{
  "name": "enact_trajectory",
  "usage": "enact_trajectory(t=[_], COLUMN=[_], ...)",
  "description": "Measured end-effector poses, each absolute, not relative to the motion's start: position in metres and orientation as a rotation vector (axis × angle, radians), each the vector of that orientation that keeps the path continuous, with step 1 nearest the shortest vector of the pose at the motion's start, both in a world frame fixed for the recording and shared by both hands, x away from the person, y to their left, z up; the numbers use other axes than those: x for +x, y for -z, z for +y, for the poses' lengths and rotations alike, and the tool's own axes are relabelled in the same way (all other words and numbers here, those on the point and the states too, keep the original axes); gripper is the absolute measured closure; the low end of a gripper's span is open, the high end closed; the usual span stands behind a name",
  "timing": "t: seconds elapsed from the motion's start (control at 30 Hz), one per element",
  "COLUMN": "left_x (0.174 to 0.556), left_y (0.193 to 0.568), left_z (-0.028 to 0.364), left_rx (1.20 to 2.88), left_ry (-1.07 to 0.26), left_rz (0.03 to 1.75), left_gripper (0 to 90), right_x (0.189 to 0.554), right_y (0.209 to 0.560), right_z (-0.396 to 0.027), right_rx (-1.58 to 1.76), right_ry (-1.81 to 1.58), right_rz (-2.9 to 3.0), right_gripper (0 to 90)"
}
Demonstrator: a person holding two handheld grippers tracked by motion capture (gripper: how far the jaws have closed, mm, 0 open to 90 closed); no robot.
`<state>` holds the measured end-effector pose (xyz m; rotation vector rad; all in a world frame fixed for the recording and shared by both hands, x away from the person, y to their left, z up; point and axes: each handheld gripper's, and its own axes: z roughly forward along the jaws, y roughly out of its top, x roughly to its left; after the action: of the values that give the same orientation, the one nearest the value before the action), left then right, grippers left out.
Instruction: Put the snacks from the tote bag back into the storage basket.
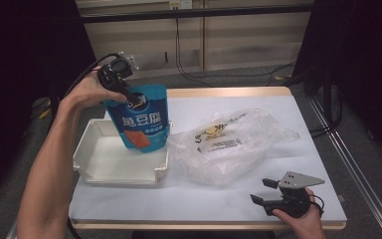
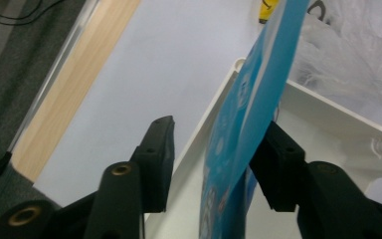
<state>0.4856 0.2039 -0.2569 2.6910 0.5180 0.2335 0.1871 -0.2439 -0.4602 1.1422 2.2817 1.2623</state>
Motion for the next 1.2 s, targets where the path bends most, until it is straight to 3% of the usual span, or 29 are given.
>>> enact_trajectory(t=[0.37, 0.4, 0.47, 0.53, 0.7, 0.9, 1.2], left_x=[0.479, 0.479, 0.478, 0.477, 0.473, 0.472, 0.475], left_y=[0.255, 0.257, 0.261, 0.262, 0.263, 0.263, 0.263], left_z=[0.231, 0.232, 0.232, 0.230, 0.220, 0.213, 0.224], left_rx=[2.781, 2.782, 2.775, 2.787, 2.792, 2.776, 2.733], left_ry=[-0.203, -0.192, -0.172, -0.191, -0.307, -0.380, -0.310], left_rz=[0.596, 0.595, 0.572, 0.535, 0.458, 0.389, 0.470], left_gripper=[46.3, 48.3, 69.8, 79.4, 89.8, 90.0, 85.1], right_x=[0.190, 0.190, 0.191, 0.191, 0.191, 0.190, 0.189], right_y=[0.462, 0.462, 0.461, 0.461, 0.461, 0.460, 0.460], right_z=[-0.245, -0.244, -0.244, -0.243, -0.242, -0.241, -0.241], right_rx=[1.142, 1.143, 1.141, 1.131, 1.130, 1.123, 1.124], right_ry=[-1.272, -1.270, -1.269, -1.267, -1.266, -1.262, -1.260], right_rz=[2.283, 2.284, 2.285, 2.289, 2.294, 2.293, 2.293], right_gripper=[30.5, 30.5, 30.3, 30.3, 30.3, 30.3, 30.3])
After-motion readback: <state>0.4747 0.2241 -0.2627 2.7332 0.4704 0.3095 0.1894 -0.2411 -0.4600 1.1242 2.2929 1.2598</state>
